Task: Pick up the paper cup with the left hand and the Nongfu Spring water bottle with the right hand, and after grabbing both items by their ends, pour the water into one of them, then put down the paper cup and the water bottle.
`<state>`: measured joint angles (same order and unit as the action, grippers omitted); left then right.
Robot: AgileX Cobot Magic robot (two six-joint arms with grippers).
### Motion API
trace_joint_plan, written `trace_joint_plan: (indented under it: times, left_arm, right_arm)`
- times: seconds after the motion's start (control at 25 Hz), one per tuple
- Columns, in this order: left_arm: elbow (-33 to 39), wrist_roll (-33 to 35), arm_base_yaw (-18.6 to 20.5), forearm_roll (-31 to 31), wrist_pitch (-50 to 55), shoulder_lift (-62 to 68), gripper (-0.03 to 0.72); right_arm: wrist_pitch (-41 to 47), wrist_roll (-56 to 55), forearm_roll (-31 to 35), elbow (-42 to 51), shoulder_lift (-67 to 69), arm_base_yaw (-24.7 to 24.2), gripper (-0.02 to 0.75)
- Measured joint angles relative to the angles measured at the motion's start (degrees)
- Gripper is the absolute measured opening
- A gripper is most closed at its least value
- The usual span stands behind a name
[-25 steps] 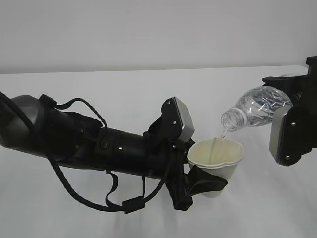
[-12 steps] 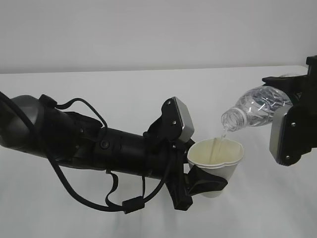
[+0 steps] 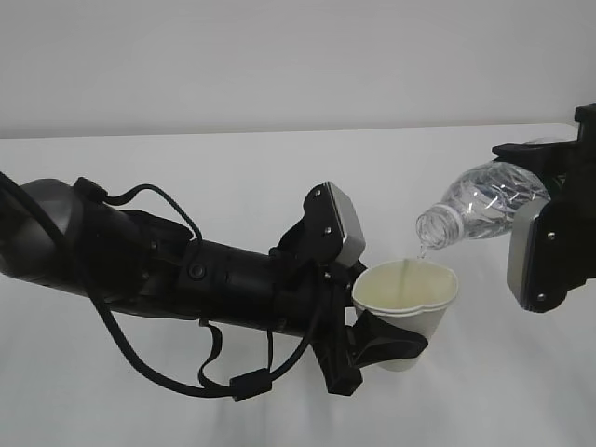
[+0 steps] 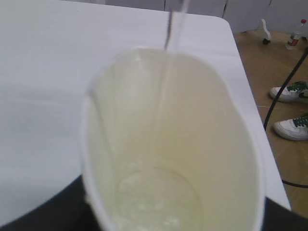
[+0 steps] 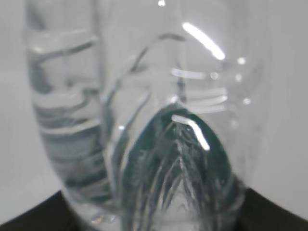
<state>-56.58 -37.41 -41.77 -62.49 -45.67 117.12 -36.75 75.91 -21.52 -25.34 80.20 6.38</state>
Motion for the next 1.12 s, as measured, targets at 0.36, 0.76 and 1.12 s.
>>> trace_joint_plan:
  times: [0.36,0.76,1.12]
  left_arm:
    - [0.0,0.0,0.0,0.0,0.0,0.0,0.391]
    - [0.0,0.0,0.0,0.0,0.0,0.0,0.391]
    - [0.0,0.0,0.0,0.0,0.0,0.0,0.39]
  right_arm:
    - [-0.1,0.1,-0.1,0.0,0.0,0.0,0.386]
    - [-0.1,0.1,-0.2,0.0,0.0,0.0,0.386]
    - [-0.1,0.2,-0.2,0.0,0.0,0.0,0.386]
